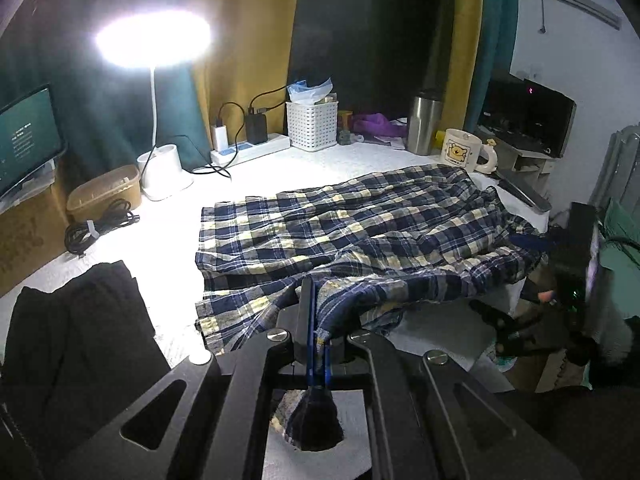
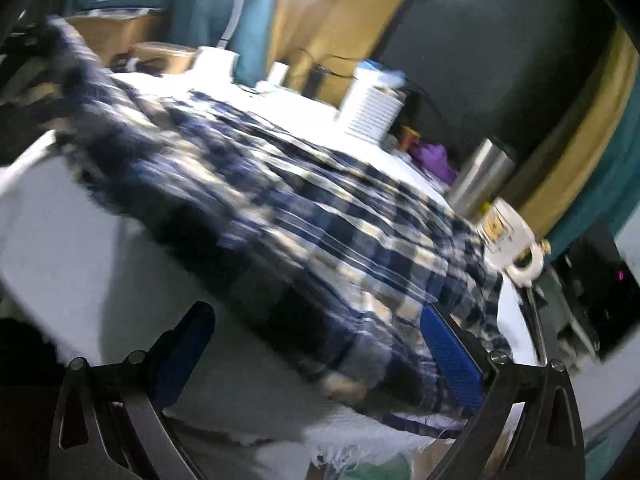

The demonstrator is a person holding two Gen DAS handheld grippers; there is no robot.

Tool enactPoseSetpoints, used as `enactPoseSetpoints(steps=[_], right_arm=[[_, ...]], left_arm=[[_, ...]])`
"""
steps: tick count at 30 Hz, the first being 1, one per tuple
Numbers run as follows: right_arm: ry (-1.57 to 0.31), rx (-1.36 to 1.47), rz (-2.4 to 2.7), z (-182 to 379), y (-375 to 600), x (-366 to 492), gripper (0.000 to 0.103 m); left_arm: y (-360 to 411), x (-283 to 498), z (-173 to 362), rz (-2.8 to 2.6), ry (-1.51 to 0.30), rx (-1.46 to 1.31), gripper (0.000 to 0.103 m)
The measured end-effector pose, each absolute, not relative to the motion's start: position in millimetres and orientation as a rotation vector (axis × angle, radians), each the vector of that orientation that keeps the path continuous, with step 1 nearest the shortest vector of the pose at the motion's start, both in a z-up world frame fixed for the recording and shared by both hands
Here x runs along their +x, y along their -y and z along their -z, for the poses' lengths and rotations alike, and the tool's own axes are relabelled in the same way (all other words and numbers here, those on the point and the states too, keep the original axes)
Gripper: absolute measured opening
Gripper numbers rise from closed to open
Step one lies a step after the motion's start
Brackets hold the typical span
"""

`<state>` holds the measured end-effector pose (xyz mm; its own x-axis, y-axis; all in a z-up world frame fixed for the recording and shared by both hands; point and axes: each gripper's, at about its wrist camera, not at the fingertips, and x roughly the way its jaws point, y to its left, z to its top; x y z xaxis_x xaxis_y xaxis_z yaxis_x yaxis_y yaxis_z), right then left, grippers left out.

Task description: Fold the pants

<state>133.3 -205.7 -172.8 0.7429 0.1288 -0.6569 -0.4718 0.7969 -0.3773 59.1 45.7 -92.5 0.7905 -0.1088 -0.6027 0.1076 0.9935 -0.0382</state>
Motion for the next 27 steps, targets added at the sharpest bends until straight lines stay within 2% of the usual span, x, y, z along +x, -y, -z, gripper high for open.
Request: enactPoseSetpoints(steps=[4,6,7,8,9,10,12,15,18,20,23,24,26,27], right_arm=[[-0.66,-0.534,-0.243,175,243,147,0.101],[-0.669,-0.511,-0.222,178,266,152,0.085],[-0.668,-0.495,-0.216,179,275,154,0.081],[-0.675,-0.496,-0.207,180,282,156,0.064],[-0.678,-0.496,-0.204,180,289,157,0.056],[-0.68,-0.503,-0.199,180,293,158,0.054],[-0.695,-0.51,-0.208,180,300,159,0.037],[-0.709,-0.48,-0.233,175,306,161,0.028],[-0.713,-0.426,-0.247,166,310,163,0.022],[-0.711,-0.405,-0.247,160,311,164,0.02],[-0.703,-0.36,-0.256,150,316,165,0.018],[-0.699,-0.351,-0.256,146,317,164,0.016],[-0.68,-0.339,-0.259,136,319,162,0.015],[-0.668,-0.337,-0.257,130,320,160,0.015]], left_arm=[[-49,55,105,0.104,-0.672,-0.008,0.002],[-49,54,112,0.102,-0.684,-0.011,0.002],[-48,52,118,0.1,-0.691,-0.013,0.002],[-48,51,121,0.1,-0.696,-0.016,0.002],[-49,50,126,0.101,-0.704,-0.019,0.002],[-48,49,129,0.098,-0.705,-0.016,0.002],[-46,47,135,0.093,-0.706,0.007,0.002],[-41,45,145,0.098,-0.717,0.046,0.002],[-30,48,162,0.074,-0.744,0.148,0.004],[-27,52,175,0.073,-0.779,0.171,0.01],[-27,51,184,0.078,-0.778,0.162,0.01],[-28,50,183,0.075,-0.775,0.151,0.009],[-31,47,175,0.075,-0.755,0.121,0.001],[-31,44,170,0.073,-0.738,0.114,0.001]])
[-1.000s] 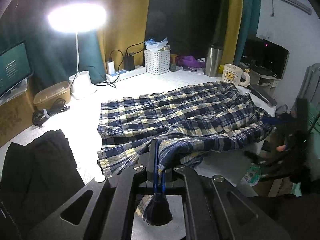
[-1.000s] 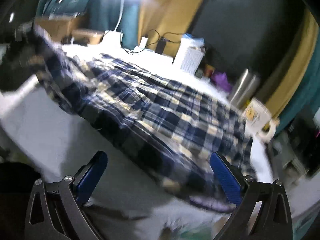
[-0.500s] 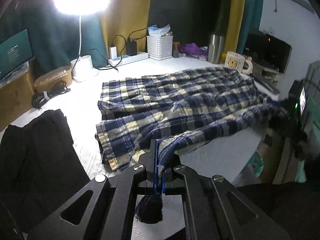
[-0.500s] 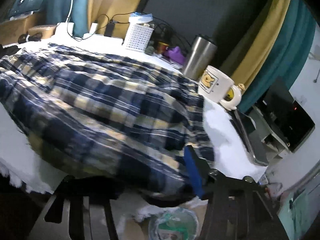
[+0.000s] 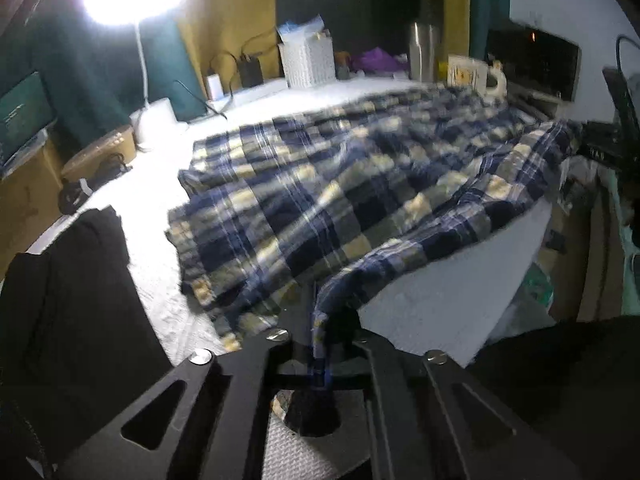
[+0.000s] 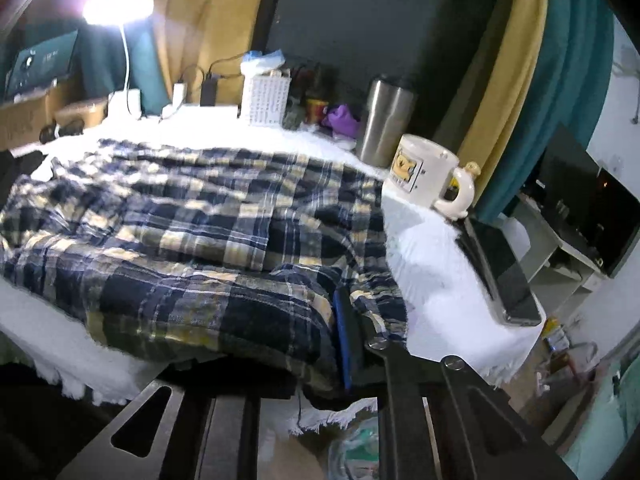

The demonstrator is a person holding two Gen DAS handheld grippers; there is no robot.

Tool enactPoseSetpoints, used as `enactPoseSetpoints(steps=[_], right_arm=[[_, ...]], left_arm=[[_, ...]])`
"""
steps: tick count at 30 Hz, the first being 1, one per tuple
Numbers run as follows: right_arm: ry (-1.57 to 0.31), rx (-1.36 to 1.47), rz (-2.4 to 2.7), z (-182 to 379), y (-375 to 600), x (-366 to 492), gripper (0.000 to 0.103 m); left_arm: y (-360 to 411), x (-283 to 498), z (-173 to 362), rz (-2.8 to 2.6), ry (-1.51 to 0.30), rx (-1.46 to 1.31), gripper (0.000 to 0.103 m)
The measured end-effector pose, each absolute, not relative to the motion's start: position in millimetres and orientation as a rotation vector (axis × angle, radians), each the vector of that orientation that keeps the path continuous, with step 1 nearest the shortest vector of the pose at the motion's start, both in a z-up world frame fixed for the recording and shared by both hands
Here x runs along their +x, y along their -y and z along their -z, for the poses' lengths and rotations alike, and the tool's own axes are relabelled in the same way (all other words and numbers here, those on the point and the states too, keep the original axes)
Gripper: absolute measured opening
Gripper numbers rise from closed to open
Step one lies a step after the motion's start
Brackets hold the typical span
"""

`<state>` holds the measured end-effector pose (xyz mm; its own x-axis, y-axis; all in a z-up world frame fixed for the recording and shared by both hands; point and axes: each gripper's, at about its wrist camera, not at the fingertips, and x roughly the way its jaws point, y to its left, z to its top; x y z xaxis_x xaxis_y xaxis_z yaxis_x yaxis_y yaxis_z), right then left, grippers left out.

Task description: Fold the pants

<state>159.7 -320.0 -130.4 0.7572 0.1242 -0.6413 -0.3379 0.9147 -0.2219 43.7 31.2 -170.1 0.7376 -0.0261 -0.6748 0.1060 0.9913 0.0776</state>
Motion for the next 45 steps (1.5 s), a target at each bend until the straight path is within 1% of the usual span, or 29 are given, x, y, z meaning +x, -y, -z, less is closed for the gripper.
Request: enactPoseSetpoints(steps=[13,19,34,39,45], right_arm=[[-0.519,-0.328,-0.234,62,327,130,0.015],[-0.463,-0.311,-0.218,39,336,117,0.015],[-0.361,-0.274,-0.209,5,355,89,0.015],[-0.348,-0.274,-0.207,3,361,80,0.015],[-0.386,-0.28,-0.223,15,360,81,0.015]], left_arm=[[-24,-2,63,0.069,-0.496,0.113,0.001],[-19,-14,29,0.069,-0.412,0.136,0.001],[6,-54,-27,0.078,-0.289,0.231,0.001],[12,-65,-35,0.083,-0.268,0.258,0.001],[14,-61,-29,0.097,-0.282,0.288,0.001]])
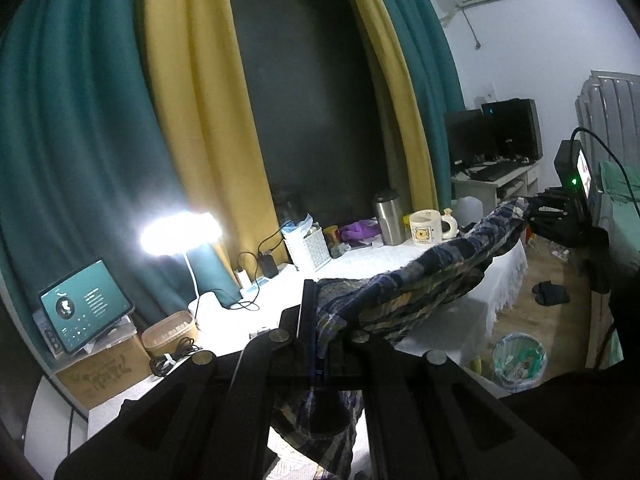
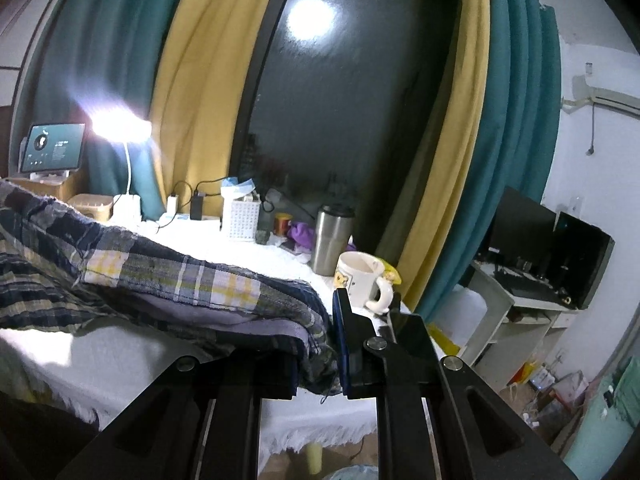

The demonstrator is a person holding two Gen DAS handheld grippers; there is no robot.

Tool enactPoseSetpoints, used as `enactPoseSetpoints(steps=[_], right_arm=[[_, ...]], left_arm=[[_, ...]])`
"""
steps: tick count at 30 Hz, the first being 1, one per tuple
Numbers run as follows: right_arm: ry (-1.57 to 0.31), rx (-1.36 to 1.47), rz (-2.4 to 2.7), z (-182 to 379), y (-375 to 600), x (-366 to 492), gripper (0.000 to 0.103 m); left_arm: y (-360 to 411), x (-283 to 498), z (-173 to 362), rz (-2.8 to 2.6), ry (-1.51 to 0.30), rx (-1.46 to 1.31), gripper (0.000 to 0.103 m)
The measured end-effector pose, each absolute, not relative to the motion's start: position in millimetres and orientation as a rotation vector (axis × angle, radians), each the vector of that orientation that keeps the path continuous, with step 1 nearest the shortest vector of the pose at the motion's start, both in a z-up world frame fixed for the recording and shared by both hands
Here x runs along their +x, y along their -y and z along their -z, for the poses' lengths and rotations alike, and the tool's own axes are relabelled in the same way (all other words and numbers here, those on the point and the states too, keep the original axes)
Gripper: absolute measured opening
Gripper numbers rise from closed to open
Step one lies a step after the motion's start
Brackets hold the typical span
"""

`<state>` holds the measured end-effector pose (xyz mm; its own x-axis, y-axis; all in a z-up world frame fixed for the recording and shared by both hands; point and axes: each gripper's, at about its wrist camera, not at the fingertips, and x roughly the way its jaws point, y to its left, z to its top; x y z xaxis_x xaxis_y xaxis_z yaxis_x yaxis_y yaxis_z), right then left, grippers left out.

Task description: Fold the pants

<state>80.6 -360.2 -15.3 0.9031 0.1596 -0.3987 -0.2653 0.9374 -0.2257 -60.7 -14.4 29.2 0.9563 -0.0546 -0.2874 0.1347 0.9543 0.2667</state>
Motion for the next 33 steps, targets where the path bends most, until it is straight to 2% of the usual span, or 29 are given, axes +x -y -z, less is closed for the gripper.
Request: enactPoseSetpoints(steps=[13,33], right_arm=[[-0.452,-0.216,-0.259,25,342,126,0.015],[-0.53,-0.221,-0.271,35,312,223,0.015]], left_arm=[[-24,-4,-2,0.086,-0.371,0.218,0.001],[-58,93,-1,0.077,-0.455,0.226,0.001]])
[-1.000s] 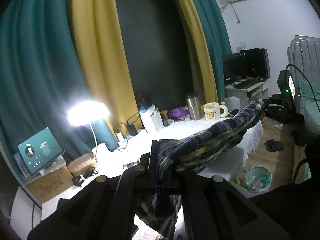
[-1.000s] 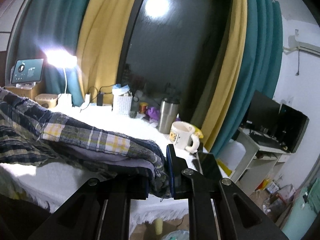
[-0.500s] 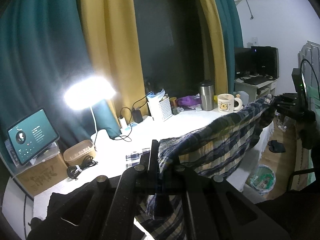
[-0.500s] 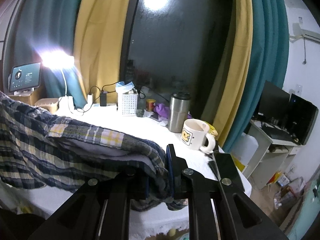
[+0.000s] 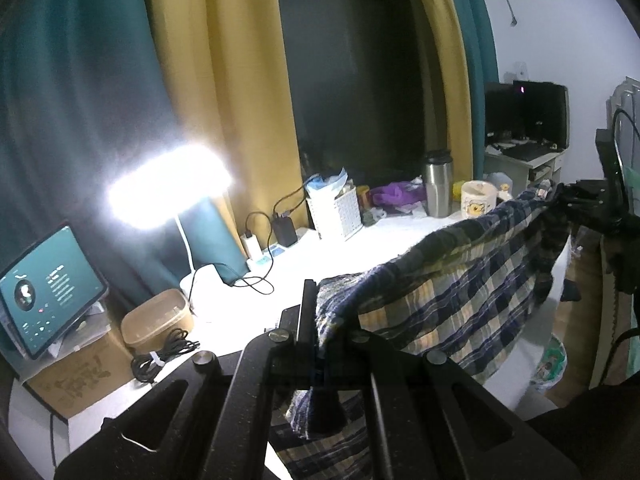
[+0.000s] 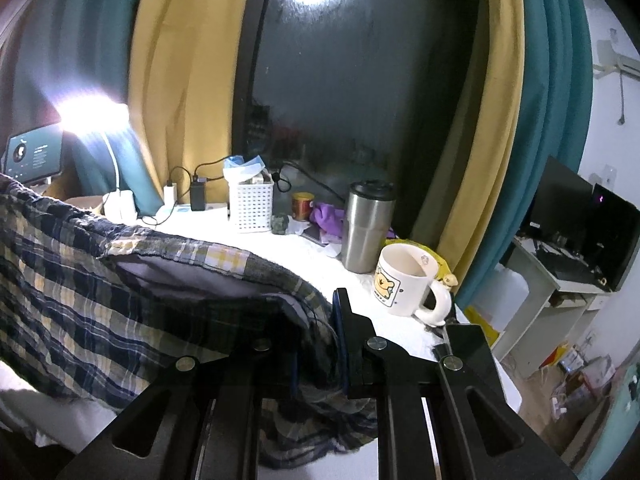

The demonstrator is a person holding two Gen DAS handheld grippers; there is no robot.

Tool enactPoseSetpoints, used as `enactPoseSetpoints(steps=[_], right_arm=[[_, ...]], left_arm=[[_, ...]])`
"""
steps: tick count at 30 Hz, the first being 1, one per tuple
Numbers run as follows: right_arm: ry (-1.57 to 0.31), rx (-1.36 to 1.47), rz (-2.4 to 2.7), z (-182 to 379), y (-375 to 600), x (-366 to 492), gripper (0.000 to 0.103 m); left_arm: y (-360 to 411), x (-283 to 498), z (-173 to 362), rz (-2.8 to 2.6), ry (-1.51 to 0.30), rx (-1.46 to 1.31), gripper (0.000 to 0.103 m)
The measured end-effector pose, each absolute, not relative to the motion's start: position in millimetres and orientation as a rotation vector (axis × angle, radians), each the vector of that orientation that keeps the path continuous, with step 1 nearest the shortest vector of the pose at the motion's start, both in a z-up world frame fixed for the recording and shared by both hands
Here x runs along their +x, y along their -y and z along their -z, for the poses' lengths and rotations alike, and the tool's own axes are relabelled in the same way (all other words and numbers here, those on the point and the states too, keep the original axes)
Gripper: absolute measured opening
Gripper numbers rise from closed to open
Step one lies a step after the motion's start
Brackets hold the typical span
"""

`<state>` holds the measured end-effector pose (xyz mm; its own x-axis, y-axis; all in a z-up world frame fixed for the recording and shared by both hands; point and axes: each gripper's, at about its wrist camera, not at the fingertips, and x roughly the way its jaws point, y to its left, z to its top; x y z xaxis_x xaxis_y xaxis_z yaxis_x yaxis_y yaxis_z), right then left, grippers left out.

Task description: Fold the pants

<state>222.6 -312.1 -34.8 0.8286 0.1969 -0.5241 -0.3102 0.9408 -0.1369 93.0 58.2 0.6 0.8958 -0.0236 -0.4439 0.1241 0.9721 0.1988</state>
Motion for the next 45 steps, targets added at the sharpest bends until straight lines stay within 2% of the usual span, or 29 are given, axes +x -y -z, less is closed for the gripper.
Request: enactPoseSetpoints(steps=[18,27,35,38,40,41,42,44,45], right_arm=[[-0.715,-0.221,-0.269,100,289,322,0.015],[-0.802,-0.274,-0.259,127,259,355,0.015],[-0.918,-0.309,-0.245,153,244,379,0.015],[-0.922,-0.339,-0.235,156,239,382,0.017],[-0.919,-0.341,-0.227,155,239,383,0.025],[-0.915,-0.336,-0.224,154,239,383,0.041],[-0.909,-0.33,-0.224,152,240,382,0.069],[-0.89,-0.325,-0.225,146,242,381,0.099],[-0.882,-0.325,-0.225,144,242,379,0.099]], left_arm=[[-90,227,69,0.111,-0.652,0.218,0.001],[-110,279,121,0.124,-0.798,0.148,0.001],[-133,305,159,0.093,-0.917,0.083,0.009],[-143,309,161,0.046,-0.917,0.054,0.025],[-153,309,158,-0.004,-0.905,0.036,0.028],[-156,309,156,-0.02,-0.905,0.031,0.028],[-161,309,154,-0.035,-0.906,0.022,0.028],[-168,306,150,-0.05,-0.91,0.005,0.028],[-171,302,147,-0.051,-0.907,0.0,0.028]])
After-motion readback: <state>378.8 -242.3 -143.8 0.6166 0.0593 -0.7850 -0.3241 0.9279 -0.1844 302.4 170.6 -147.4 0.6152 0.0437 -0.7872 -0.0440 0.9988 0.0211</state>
